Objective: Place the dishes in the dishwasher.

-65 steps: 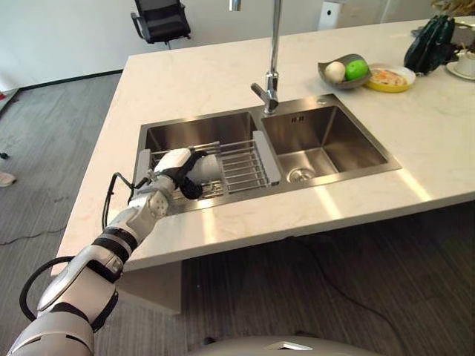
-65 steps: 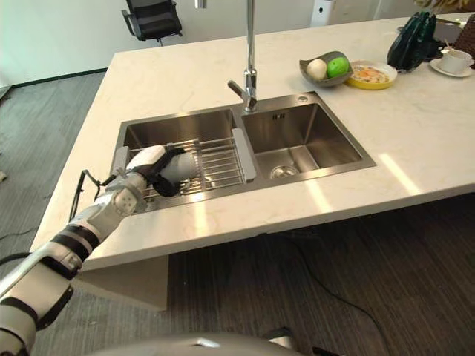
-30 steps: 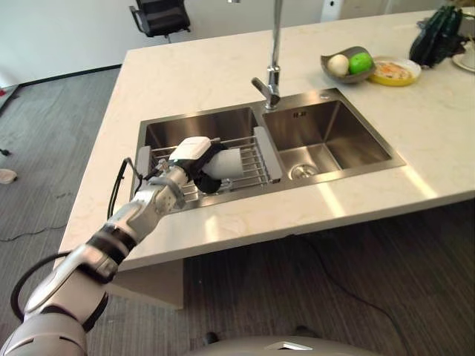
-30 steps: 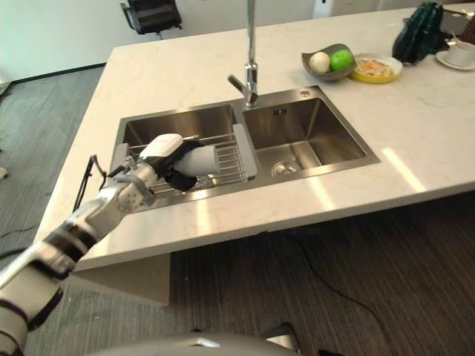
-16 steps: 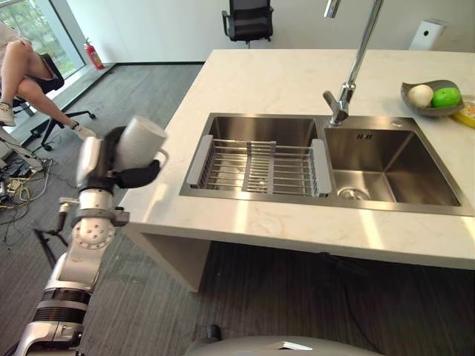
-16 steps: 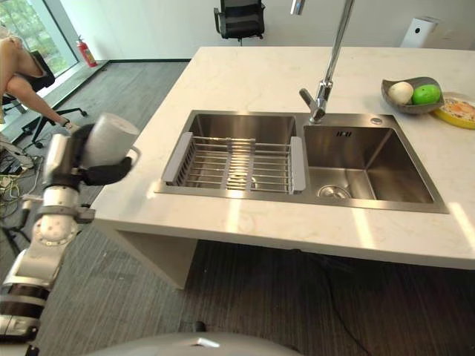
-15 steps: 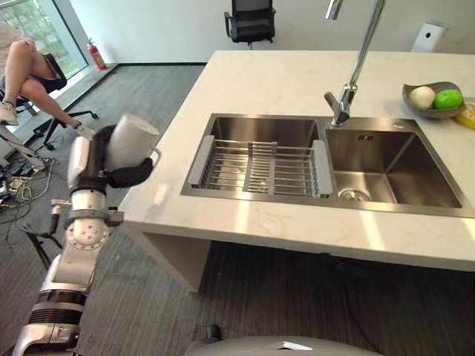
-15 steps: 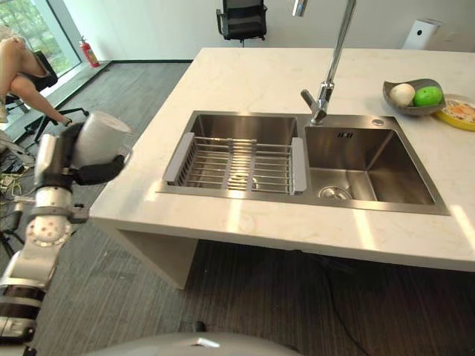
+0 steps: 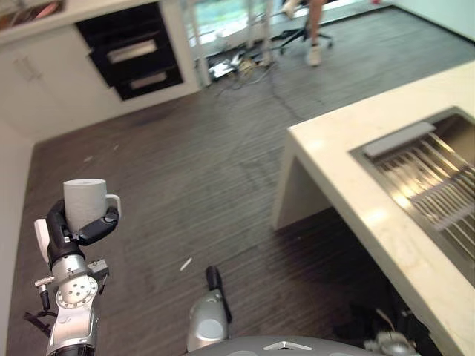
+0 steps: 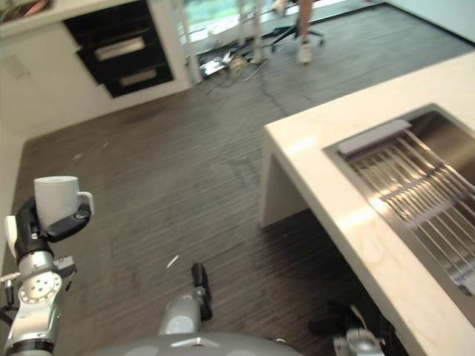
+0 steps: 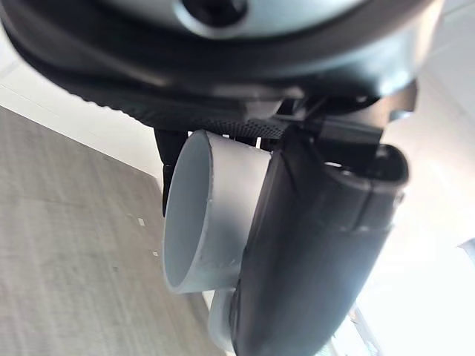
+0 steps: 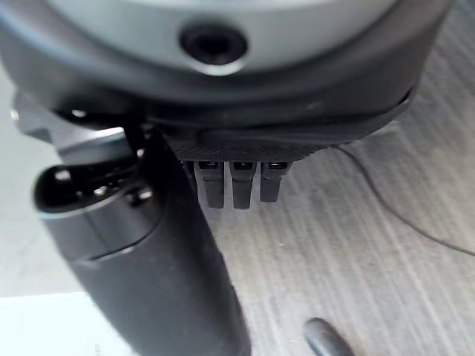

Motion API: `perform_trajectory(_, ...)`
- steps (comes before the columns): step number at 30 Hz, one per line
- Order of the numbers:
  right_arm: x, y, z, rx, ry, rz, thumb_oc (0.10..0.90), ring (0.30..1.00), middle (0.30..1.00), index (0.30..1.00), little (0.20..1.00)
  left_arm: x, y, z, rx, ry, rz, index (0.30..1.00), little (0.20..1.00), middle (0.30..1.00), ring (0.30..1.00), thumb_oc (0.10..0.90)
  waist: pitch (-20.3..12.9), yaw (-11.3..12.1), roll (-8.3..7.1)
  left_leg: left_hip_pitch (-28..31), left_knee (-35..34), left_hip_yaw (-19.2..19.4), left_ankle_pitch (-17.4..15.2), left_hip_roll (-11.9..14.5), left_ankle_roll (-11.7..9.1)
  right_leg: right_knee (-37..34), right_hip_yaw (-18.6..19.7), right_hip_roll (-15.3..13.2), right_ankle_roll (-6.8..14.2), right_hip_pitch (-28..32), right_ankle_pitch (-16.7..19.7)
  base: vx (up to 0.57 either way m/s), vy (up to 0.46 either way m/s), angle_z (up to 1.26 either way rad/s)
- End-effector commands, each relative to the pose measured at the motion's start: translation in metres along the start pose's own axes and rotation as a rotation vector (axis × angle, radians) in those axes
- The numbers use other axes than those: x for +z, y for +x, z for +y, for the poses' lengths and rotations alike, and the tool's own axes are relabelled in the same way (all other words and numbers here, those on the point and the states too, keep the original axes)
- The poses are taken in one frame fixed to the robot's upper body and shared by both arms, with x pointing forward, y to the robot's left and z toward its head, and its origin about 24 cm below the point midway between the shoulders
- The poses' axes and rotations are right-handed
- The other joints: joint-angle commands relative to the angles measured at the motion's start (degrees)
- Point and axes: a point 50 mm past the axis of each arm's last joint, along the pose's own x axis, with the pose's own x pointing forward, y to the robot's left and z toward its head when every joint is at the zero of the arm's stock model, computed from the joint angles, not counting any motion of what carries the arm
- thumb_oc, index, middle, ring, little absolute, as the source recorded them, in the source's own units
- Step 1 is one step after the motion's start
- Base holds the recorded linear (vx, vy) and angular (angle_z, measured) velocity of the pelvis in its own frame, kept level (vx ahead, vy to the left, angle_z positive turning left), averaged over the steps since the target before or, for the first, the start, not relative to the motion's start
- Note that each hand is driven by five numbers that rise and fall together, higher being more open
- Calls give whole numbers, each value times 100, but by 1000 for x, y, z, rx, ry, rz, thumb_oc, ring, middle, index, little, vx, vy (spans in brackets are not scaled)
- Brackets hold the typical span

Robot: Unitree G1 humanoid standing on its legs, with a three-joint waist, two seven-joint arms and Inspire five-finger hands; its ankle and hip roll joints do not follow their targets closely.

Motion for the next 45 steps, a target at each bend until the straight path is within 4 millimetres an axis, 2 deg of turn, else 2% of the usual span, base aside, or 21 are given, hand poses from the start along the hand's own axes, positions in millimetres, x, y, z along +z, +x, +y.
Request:
perform_trajectory(1, -22, -4, 19, 49, 18, 68, 800, 900, 900, 900, 900, 98, 26, -2, -14, -126, -447, 300, 300, 300, 300, 400, -254, -457, 97, 666, -329, -227, 462, 54, -27, -226, -375, -638, 548, -5, 266, -47, 336, 130)
perform_trajectory(2, -23, -4, 24, 57, 47, 70, 800, 900, 900, 900, 900, 99, 24, -11, -59, -144, -452, 300, 300, 300, 300, 400, -399, -559, 40, 961, -394, 150, 365, 202, -73, -275, -551, -735, 610, -17, 401, -8, 242, 112)
perform_trajectory(7, -24, -5, 26, 64, 62, 73, 800, 900, 900, 900, 900, 99, 23, -17, -95, -147, -449, 300, 300, 300, 300, 400, -504, -588, 38, 1129, -554, 243, 263, 134, -80, -333, -613, -777, 666, 1, 491, 25, 200, 47)
perform_trajectory(8, -21, -4, 31, 79, 54, 71, 800, 900, 900, 900, 900, 104, 17, -29, -176, -137, -475, 300, 300, 300, 300, 400, -569, -584, -42, 1026, -521, 173, -46, -66, -2, -464, -719, -972, 833, 29, 772, 190, 899, -17)
perform_trajectory(9, -19, -2, 32, 62, 74, 81, 800, 900, 900, 900, 900, 107, 9, -36, -226, -148, -500, 300, 300, 300, 300, 400, -514, -479, -197, 765, -87, -181, -479, -482, 201, -366, -722, -1414, 991, 69, 1107, 190, 899, -17)
perform_trajectory(10, -19, -2, 32, 62, 74, 81, 800, 900, 900, 900, 900, 107, 9, -36, -226, -148, -500, 300, 300, 300, 300, 400, -514, -479, -197, 765, -87, -181, -479, -482, 201, -366, -722, -1414, 991, 69, 1107, 168, 631, 21)
perform_trajectory(11, -20, -2, 33, 60, 94, 91, 800, 900, 900, 900, 900, 109, 6, -41, -260, -149, -512, 300, 300, 300, 300, 400, -514, -480, -249, 716, -10, -234, -621, -648, 327, -245, -698, -1579, 1045, 79, 1215, 52, 175, 8)
perform_trajectory(12, -20, -2, 33, 60, 94, 91, 800, 900, 900, 900, 900, 109, 6, -41, -260, -149, -512, 300, 300, 300, 300, 400, -514, -480, -249, 716, -10, -234, -621, -648, 327, -245, -698, -1579, 1045, 79, 1215, 111, 314, 32)
perform_trajectory(13, -21, -2, 32, 59, 110, 92, 800, 900, 900, 900, 900, 112, 3, -48, -292, -157, -521, 300, 300, 300, 300, 400, -511, -511, -305, 691, 45, -339, -781, -876, 489, -72, -519, -1769, 1131, 62, 1433, 59, 139, 23)
perform_trajectory(14, -21, -2, 32, 59, 110, 92, 800, 900, 900, 900, 900, 112, 3, -48, -292, -157, -521, 300, 300, 300, 300, 400, -511, -511, -305, 691, 45, -339, -781, -876, 489, -72, -519, -1769, 1131, 62, 1433, 232, 388, 55)
perform_trajectory(15, -24, -3, 29, 57, 148, 100, 800, 900, 900, 900, 900, 119, -3, -74, -410, -187, -539, 300, 300, 300, 300, 400, -507, -847, -292, 717, -174, -911, -656, -1357, 722, 254, 1259, -1493, 848, -447, 1395, 471, 475, 51)
perform_trajectory(16, -34, -6, 29, 43, 214, 125, 800, 900, 900, 900, 900, 126, -8, -102, -530, -201, -550, 300, 300, 300, 300, 400, -370, -1148, -172, 956, -463, -1525, -632, -1637, 816, 337, 3229, -687, 864, -973, 829, 600, 556, 178)
perform_trajectory(17, -32, -6, 33, 50, 236, 115, 800, 900, 900, 900, 900, 140, -13, -118, -596, -199, -602, 300, 300, 300, 300, 400, -176, -1314, -140, 1151, -633, -1948, -633, -1766, 885, 282, 3889, -284, 820, -1511, 844, 434, 304, 288)
perform_trajectory(18, -32, -6, 32, 49, 237, 114, 800, 900, 900, 900, 900, 140, -13, -119, -596, -200, -603, 300, 300, 300, 300, 400, -163, -1324, -129, 1174, -652, -1970, -637, -1756, 882, 313, 3868, -274, 814, -1503, 815, 200, 80, 429)
perform_trajectory(19, -37, -7, 33, 54, 225, 127, 800, 900, 900, 900, 900, 140, -15, -129, -624, -182, -598, 300, 300, 300, 300, 400, -91, -1429, -179, 1242, -645, -2199, -689, -1858, 913, 252, 3989, -156, 845, -1529, 801, 109, 9, 322)
perform_trajectory(21, -36, -7, 37, 67, 240, 126, 800, 900, 900, 900, 900, 152, -23, -139, -683, -219, -637, 300, 300, 300, 300, 400, -19, -1370, -311, 1230, -511, -2448, -701, -1999, 907, 218, 3659, -384, 840, -1256, 809, 78, -51, 149)
perform_trajectory(23, -42, -9, 41, 69, 212, 155, 800, 900, 900, 900, 900, 145, -26, -143, -693, -243, -601, 300, 300, 300, 300, 400, -172, -1405, -347, 1327, -705, -2462, -644, -1901, 897, 19, 3498, -372, 902, -1066, 949, 120, -148, 101)
perform_trajectory(26, -45, -9, 39, 65, 191, 169, 800, 900, 900, 900, 900, 139, -31, -145, -729, -238, -583, 300, 300, 300, 300, 400, -307, -1355, -391, 1398, -749, -2520, -643, -1844, 860, -113, 3477, -350, 880, -924, 938, 135, -102, 65)
perform_trajectory(30, -45, -9, 35, 46, 203, 169, 800, 900, 900, 900, 900, 140, -33, -146, -751, -226, -589, 300, 300, 300, 300, 400, -361, -1321, -394, 1393, -839, -2573, -559, -1792, 803, -192, 3422, -343, 851, -884, 895, 27, -50, 14)
perform_trajectory(36, -47, -10, 40, 61, 198, 180, 800, 900, 900, 900, 900, 132, -33, -142, -745, -207, -564, 300, 300, 300, 300, 400, -508, -1282, -355, 1636, -1061, -2454, -536, -1680, 765, -457, 3260, -340, 832, -601, 858, 47, -46, -19)
perform_trajectory(45, -47, -10, 50, 90, 173, 183, 800, 900, 900, 900, 900, 130, -31, -139, -729, -184, -562, 300, 300, 300, 300, 400, -606, -1311, -272, 1791, -1137, -2252, -560, -1625, 747, -630, 3377, -272, 807, -541, 883, 16, -28, -33)
